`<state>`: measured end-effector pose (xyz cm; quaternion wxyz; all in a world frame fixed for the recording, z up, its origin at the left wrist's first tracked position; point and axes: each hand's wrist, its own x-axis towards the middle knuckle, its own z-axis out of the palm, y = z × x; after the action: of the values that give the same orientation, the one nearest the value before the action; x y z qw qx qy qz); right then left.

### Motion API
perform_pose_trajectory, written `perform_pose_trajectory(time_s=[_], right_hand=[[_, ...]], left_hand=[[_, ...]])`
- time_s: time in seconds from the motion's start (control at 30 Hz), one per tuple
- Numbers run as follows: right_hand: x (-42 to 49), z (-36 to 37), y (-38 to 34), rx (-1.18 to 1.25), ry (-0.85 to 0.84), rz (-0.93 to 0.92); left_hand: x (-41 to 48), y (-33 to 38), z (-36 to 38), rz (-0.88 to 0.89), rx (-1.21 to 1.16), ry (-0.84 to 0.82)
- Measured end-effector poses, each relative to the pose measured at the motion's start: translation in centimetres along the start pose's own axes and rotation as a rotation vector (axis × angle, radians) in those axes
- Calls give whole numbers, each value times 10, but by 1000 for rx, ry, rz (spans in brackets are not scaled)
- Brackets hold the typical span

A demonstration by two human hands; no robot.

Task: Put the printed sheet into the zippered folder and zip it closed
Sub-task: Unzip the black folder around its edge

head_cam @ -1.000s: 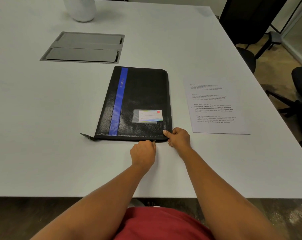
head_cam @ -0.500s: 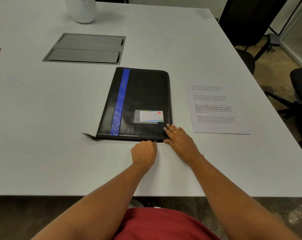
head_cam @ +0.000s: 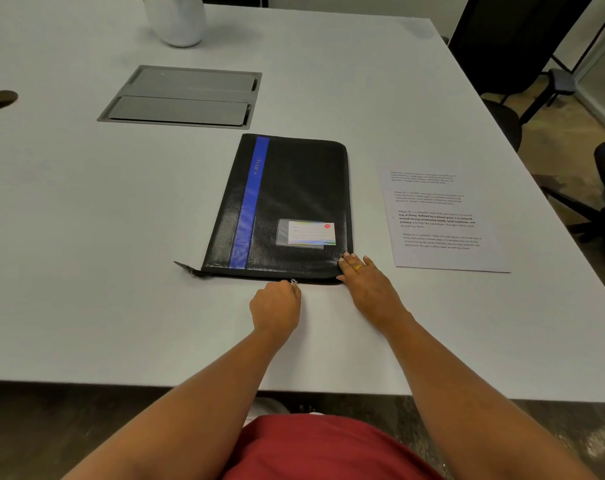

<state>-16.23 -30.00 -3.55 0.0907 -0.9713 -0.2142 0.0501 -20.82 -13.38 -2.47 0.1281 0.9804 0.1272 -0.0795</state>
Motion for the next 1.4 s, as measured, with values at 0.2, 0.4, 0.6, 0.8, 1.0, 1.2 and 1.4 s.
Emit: perform_pose_trajectory(time_s=[0.2, 0.4, 0.6, 0.8, 1.0, 1.2, 1.4], right_hand=[[-1, 1, -2, 17, 11, 30], [1, 2, -6, 52, 14, 46], [-1, -1, -5, 42, 38, 27], [-8, -11, -15, 35, 218, -27], [5, -8, -25, 105, 48, -84], [10, 2, -19, 14, -14, -77], [11, 4, -17, 1, -24, -79]], left_hand=[[-3, -8, -2, 13, 45, -7], [-4, -7, -2, -37, 17, 6], [-1, -10, -2, -4, 27, -7], [-3, -12, 0, 34, 50, 9], [-4, -10, -1, 33, 91, 9], [-3, -12, -2, 24, 112, 20], [0, -14, -4, -13, 77, 32]])
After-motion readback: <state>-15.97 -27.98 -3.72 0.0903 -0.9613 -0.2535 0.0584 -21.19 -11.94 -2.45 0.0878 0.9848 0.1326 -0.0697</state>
